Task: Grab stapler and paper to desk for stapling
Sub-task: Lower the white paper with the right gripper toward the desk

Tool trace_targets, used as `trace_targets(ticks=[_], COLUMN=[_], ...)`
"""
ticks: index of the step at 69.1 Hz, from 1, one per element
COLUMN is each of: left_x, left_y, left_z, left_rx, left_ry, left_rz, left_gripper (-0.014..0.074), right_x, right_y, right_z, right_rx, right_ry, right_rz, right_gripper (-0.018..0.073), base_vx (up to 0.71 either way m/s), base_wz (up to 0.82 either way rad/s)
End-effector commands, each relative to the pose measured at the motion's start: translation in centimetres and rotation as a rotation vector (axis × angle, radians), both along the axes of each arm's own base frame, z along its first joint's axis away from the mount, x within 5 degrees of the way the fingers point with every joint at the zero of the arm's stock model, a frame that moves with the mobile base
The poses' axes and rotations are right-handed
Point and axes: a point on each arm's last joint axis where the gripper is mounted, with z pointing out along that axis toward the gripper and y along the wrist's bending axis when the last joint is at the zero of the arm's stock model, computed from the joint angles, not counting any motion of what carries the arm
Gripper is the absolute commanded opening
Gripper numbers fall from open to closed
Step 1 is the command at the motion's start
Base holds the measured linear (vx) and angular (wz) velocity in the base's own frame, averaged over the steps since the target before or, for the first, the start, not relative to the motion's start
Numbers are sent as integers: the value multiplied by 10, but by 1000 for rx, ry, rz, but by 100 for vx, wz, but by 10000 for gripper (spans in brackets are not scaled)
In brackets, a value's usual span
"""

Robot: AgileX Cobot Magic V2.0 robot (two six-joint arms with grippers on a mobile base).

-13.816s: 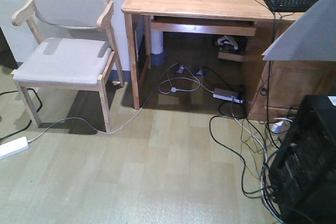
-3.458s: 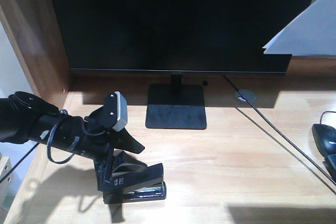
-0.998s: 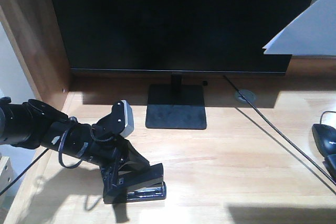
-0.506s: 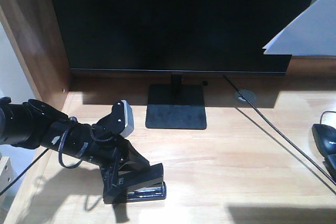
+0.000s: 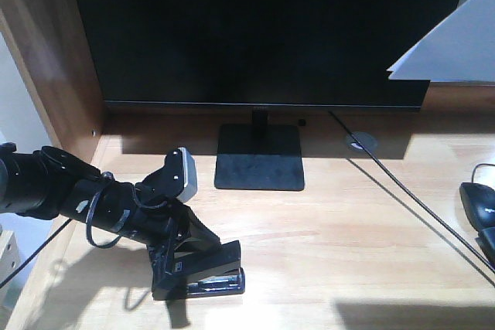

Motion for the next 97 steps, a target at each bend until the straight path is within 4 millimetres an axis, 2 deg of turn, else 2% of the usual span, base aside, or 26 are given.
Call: trace_targets(ticks=[1, 22, 49, 70, 97], left_x=[1, 1, 1, 1, 1], left_y=[-5, -5, -5, -5, -5], left_z=[22, 22, 22, 22, 22], left_rx=[-77, -77, -77, -77, -77], left_ry=[-32, -32, -32, -32, -32], left_rz=[0, 0, 0, 0, 0], left_gripper=[-6, -6, -6, -6, -6], right_x=[-1, 15, 52, 81, 86], right_y=[1, 13, 42, 62, 67], right_z=[7, 4, -6, -22, -26], right_rx=[-11, -76, -98, -110, -133], right_ry=[-23, 44, 45, 109, 130], right_rz=[-15, -12, 26, 73, 76], right_gripper=[-4, -3, -4, -4, -3], base_vx=[0, 0, 0, 0, 0], base_wz=[0, 0, 0, 0, 0])
